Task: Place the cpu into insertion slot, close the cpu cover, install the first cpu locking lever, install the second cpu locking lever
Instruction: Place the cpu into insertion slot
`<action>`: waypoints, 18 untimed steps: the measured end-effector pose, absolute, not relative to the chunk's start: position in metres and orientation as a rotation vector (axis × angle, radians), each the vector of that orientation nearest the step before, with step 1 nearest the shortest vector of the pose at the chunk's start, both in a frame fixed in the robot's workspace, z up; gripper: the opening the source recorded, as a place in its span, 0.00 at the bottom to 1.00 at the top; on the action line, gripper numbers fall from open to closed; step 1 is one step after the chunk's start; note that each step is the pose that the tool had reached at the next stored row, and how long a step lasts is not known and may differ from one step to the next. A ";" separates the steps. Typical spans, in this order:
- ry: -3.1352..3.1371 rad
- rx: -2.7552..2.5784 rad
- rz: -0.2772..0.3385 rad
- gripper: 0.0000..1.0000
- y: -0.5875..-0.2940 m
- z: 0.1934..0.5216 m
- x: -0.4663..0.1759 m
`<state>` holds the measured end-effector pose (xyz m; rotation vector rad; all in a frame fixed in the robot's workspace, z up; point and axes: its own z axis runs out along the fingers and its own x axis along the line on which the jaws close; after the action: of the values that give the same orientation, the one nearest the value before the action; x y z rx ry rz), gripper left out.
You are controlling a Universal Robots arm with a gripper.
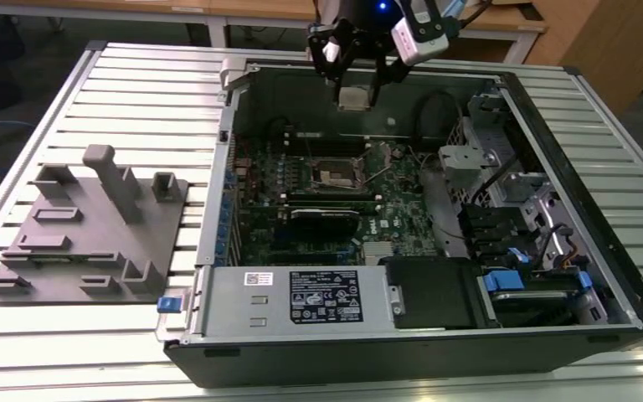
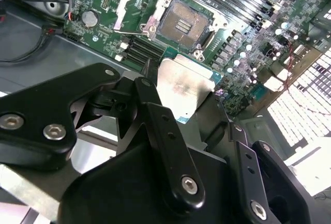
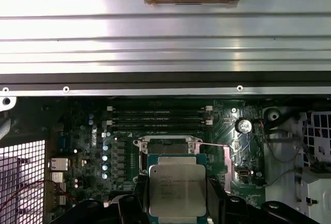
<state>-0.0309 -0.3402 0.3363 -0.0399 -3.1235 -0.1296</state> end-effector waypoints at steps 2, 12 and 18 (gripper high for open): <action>-3.124 -0.040 -0.128 0.54 -0.340 0.334 -0.031; -3.124 -0.040 -0.119 0.54 -0.340 0.331 -0.032; -3.124 -0.040 -0.117 0.54 -0.340 0.330 -0.032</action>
<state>-0.0323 -0.3402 0.3296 -0.0400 -3.1245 -0.1167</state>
